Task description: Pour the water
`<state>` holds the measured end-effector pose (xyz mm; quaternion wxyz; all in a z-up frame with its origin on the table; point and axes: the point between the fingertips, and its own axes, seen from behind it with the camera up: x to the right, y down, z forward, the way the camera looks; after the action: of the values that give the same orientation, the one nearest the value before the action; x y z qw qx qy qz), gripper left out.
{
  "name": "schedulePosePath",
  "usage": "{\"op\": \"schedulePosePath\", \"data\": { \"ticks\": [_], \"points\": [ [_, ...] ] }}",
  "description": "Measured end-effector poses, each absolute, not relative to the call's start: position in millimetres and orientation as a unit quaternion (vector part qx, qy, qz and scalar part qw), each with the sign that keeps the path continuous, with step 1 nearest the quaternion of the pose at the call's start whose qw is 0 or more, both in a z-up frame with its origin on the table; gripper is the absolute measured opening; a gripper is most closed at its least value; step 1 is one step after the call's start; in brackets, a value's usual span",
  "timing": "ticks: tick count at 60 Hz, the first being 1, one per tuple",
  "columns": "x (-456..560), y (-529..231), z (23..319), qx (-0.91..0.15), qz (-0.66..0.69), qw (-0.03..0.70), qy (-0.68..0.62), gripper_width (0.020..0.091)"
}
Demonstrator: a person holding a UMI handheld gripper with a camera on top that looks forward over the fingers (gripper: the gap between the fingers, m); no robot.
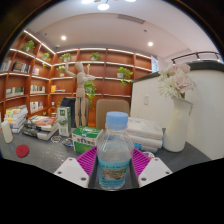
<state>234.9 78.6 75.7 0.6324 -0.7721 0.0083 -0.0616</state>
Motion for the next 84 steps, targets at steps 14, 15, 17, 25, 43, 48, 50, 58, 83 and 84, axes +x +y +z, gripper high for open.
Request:
{"op": "schedulePosePath", "data": {
  "ticks": [14,15,17,25,43,48,50,58,83,84],
  "points": [
    [231,77,79,-0.768,-0.071,0.637,0.004,0.0296],
    [233,77,80,-0.767,-0.074,0.637,0.005,0.0295],
    [233,76,80,-0.768,-0.079,0.636,0.002,0.0295],
    [226,76,80,-0.768,-0.087,0.635,-0.017,0.0294],
    [122,79,108,-0.745,-0.210,0.602,-0.197,0.0293],
    [84,88,121,-0.720,-0.263,0.586,-0.262,0.0293],
    [64,89,126,-0.708,-0.289,0.578,-0.286,0.0294],
    [-9,100,147,-0.640,-0.370,0.558,-0.377,0.0295],
    [-178,114,152,-0.396,-0.543,0.461,-0.578,0.0293],
    [-181,115,153,-0.386,-0.553,0.455,-0.581,0.0293]
  ]
}}
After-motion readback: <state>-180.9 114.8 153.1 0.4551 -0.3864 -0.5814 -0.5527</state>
